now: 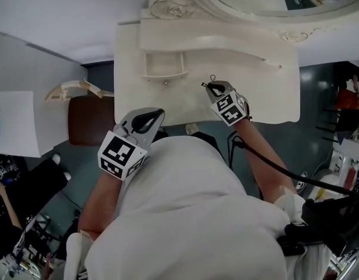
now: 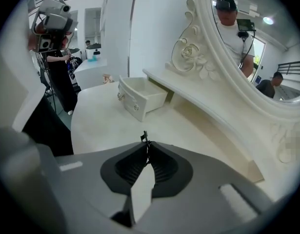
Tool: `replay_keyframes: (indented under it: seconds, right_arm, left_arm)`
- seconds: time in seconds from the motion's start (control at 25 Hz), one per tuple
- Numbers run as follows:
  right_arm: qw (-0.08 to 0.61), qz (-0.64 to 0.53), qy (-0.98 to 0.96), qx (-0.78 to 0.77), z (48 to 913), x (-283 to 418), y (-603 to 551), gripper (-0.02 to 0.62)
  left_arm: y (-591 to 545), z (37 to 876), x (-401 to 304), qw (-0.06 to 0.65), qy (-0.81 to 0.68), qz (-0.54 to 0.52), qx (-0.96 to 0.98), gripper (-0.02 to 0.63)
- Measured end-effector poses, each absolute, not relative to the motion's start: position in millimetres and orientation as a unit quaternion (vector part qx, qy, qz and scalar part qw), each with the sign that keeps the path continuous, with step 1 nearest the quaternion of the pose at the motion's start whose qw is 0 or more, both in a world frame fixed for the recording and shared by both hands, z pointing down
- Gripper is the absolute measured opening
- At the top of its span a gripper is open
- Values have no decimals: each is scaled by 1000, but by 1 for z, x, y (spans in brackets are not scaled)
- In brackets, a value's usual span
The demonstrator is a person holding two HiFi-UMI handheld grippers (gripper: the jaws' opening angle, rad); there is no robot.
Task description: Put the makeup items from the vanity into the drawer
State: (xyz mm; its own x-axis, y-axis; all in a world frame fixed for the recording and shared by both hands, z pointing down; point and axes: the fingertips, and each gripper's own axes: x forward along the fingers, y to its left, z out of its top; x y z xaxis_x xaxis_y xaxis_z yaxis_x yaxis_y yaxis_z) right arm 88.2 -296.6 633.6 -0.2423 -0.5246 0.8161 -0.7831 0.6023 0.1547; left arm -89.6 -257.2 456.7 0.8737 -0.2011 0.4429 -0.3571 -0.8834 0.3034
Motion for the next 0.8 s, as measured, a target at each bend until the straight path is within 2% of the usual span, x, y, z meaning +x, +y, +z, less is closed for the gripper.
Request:
replay_keyframes:
  seconds: [0.44,0.8]
  right_arm:
    - [421,120,-809,393,561,31,-317,23]
    - [428,95,-840,319,560,-32,-369,21]
  left_arm:
    - [-278,454,-124,181,-108,195,958,3]
    - [-292,456,-168,189,-148,186,953,3]
